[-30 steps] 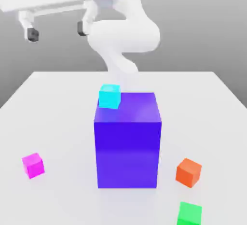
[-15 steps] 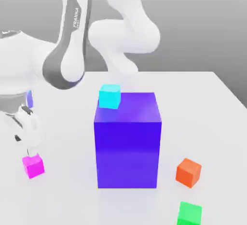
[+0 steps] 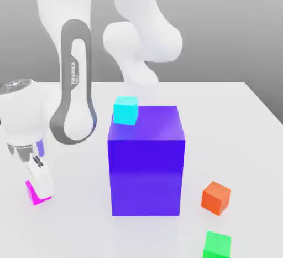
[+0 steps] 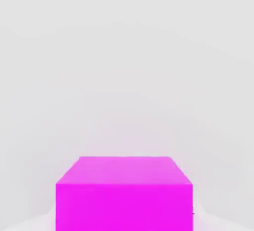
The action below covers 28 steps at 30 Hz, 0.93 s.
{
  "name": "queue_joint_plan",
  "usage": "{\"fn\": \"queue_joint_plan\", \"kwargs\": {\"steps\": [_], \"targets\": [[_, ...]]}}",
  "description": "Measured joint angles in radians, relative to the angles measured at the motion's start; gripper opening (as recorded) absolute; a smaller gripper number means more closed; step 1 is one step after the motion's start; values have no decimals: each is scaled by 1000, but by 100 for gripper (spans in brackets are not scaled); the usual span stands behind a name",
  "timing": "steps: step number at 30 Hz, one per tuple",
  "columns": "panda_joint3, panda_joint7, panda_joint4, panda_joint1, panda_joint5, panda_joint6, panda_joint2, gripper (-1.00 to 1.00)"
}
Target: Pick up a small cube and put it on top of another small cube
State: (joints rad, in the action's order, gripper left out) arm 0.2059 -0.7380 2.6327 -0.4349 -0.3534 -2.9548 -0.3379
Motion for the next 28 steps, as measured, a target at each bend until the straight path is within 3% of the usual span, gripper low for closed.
{"fn": "queue_joint_plan", "kwargs": {"steps": [7,20,24,25,28], "targets": [[117,-138,37,99,205,144,186,-100],[-248,172,-150,399,360,312,174,-100],[-339,255,-241,498,431,293,62,-100],[-351,269,-275,528,462,273,7,100],[-351,269,-275,528,462,273,7,100]]}}
